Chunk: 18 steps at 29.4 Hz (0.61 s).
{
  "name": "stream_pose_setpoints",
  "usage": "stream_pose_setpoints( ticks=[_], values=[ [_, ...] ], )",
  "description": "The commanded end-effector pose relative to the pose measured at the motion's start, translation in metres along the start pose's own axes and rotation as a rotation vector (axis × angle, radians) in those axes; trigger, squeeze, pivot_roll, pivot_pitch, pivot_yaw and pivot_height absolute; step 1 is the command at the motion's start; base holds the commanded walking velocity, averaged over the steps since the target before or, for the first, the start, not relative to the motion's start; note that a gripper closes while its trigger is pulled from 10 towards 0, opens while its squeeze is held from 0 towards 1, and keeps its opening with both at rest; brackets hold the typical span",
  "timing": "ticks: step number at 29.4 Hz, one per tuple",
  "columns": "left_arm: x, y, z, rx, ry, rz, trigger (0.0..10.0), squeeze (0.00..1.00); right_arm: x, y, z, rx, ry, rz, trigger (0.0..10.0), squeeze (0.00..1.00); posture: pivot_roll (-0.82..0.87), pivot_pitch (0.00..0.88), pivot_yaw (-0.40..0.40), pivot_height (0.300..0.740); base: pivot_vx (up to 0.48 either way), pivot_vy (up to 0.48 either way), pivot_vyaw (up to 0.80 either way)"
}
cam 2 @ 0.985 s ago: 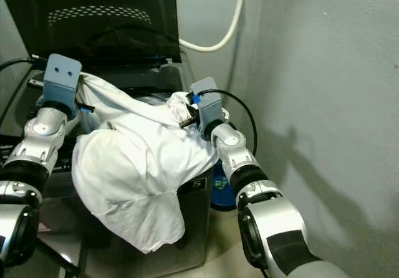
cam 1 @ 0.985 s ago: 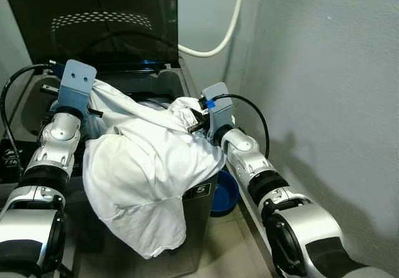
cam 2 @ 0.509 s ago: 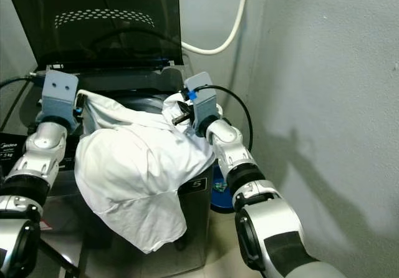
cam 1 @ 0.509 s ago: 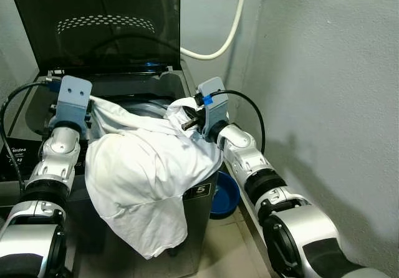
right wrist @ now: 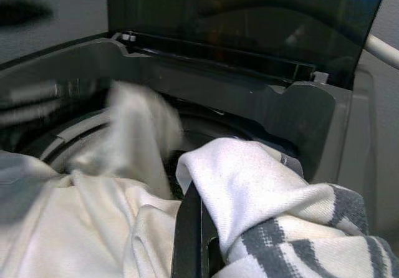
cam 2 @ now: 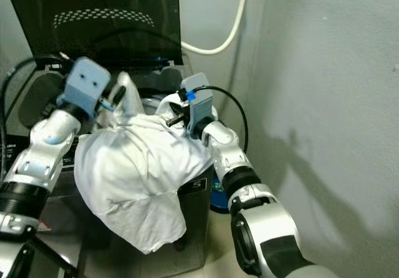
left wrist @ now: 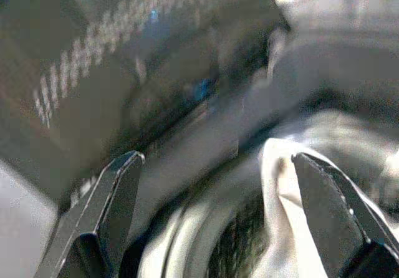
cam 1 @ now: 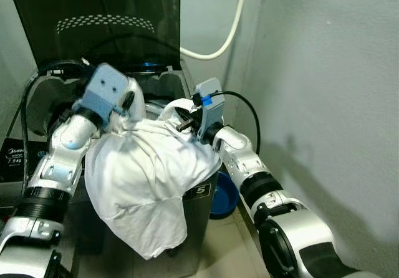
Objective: Clothes washing
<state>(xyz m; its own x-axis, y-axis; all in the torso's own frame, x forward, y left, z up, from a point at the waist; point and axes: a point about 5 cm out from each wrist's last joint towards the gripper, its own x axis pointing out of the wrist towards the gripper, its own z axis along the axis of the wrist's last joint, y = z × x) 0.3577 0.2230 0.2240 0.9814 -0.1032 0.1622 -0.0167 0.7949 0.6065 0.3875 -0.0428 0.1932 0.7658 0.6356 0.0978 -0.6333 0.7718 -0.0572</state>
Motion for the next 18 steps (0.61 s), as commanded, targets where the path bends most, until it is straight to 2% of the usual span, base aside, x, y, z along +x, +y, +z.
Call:
stream_pose_setpoints(
  ticks=[1,2,3,4,5,6,7,8,9,10,11,12,13,14,15,16,17,18],
  values=[
    [-0.003,0.006,-0.006,0.023,0.068,-0.002,10.0,1.00,-0.001,0.001,-0.001,0.012,-0.002,0.006,10.0,0.00,-0.01,0.000,-0.065,0.740,0.000,0.000,0.00],
    [-0.005,0.011,-0.013,0.002,0.113,0.024,10.0,1.00,-0.001,0.002,-0.001,0.012,-0.001,0.008,10.0,0.00,0.00,0.000,-0.064,0.740,0.000,0.000,0.00],
    [-0.005,0.011,-0.013,0.002,0.113,0.024,10.0,1.00,-0.001,0.002,-0.001,0.012,-0.001,0.008,10.0,0.00,0.00,0.000,-0.064,0.740,0.000,0.000,0.00],
    [-0.008,0.018,-0.022,-0.092,0.160,0.076,10.0,1.00,-0.001,0.002,-0.001,0.015,-0.001,0.011,10.0,0.00,0.00,0.000,-0.064,0.740,0.000,0.000,0.00],
    [-0.008,0.018,-0.022,-0.092,0.160,0.076,10.0,1.00,-0.001,0.002,-0.001,0.015,-0.001,0.011,10.0,0.00,0.00,0.000,-0.064,0.740,0.000,0.000,0.00],
    [-0.010,0.024,-0.029,-0.163,0.186,0.117,10.0,1.00,-0.001,0.002,-0.001,0.016,-0.001,0.012,10.0,0.00,0.00,0.000,-0.064,0.740,0.000,0.000,0.00],
    [-0.013,0.031,-0.035,-0.320,0.207,0.173,10.0,1.00,-0.001,0.003,-0.001,0.017,-0.001,0.015,10.0,0.00,-0.01,0.000,-0.062,0.740,0.000,0.000,0.00],
    [-0.015,0.034,-0.039,-0.472,0.215,0.190,10.0,0.47,-0.001,0.003,-0.001,0.018,-0.002,0.017,10.0,0.00,-0.01,0.000,-0.062,0.740,0.000,0.000,0.00],
    [-0.015,0.034,-0.039,-0.472,0.215,0.190,10.0,0.47,-0.001,0.003,-0.001,0.018,-0.002,0.017,10.0,0.00,-0.01,0.000,-0.062,0.740,0.000,0.000,0.00],
    [-0.017,0.035,-0.038,-0.609,0.204,0.181,10.0,0.00,-0.001,0.003,-0.001,0.018,-0.001,0.017,10.0,0.00,-0.01,0.000,-0.062,0.740,0.000,0.000,0.00],
    [-0.018,0.035,-0.033,-0.690,0.177,0.153,10.0,0.00,-0.002,0.003,-0.002,0.018,-0.001,0.017,10.0,0.00,-0.01,0.000,-0.062,0.740,0.000,0.000,0.00],
    [-0.018,0.035,-0.033,-0.690,0.177,0.153,10.0,0.00,-0.002,0.003,-0.002,0.018,-0.001,0.017,10.0,0.00,-0.01,0.000,-0.062,0.740,0.000,0.000,0.00],
    [-0.017,0.034,-0.026,-0.694,0.130,0.111,10.0,0.00,-0.002,0.002,-0.002,0.019,0.000,0.016,10.0,0.00,-0.01,0.000,-0.062,0.740,0.000,0.000,0.00],
    [-0.017,0.025,-0.008,-0.646,0.039,-0.004,10.0,0.00,-0.002,0.002,-0.002,0.020,0.001,0.015,10.0,0.00,-0.01,0.000,-0.062,0.740,0.000,0.000,0.00],
    [-0.022,0.008,0.014,-0.530,-0.083,-0.171,10.0,0.00,-0.002,0.002,-0.003,0.021,0.003,0.016,10.0,0.00,-0.01,0.000,-0.062,0.740,0.000,0.000,0.00],
    [-0.022,0.008,0.014,-0.530,-0.083,-0.171,10.0,0.00,-0.002,0.002,-0.003,0.021,0.003,0.016,10.0,0.00,-0.01,0.000,-0.062,0.740,0.000,0.000,0.00],
    [-0.031,-0.013,0.033,-0.412,-0.195,-0.349,10.0,0.00,-0.002,0.002,-0.003,0.022,0.004,0.016,10.0,0.00,-0.01,0.000,-0.062,0.740,0.000,0.000,0.00],
    [-0.031,-0.013,0.033,-0.412,-0.195,-0.349,10.0,0.00,-0.002,0.002,-0.003,0.022,0.004,0.016,10.0,0.00,-0.01,0.000,-0.062,0.740,0.000,0.000,0.00]
  ],
)
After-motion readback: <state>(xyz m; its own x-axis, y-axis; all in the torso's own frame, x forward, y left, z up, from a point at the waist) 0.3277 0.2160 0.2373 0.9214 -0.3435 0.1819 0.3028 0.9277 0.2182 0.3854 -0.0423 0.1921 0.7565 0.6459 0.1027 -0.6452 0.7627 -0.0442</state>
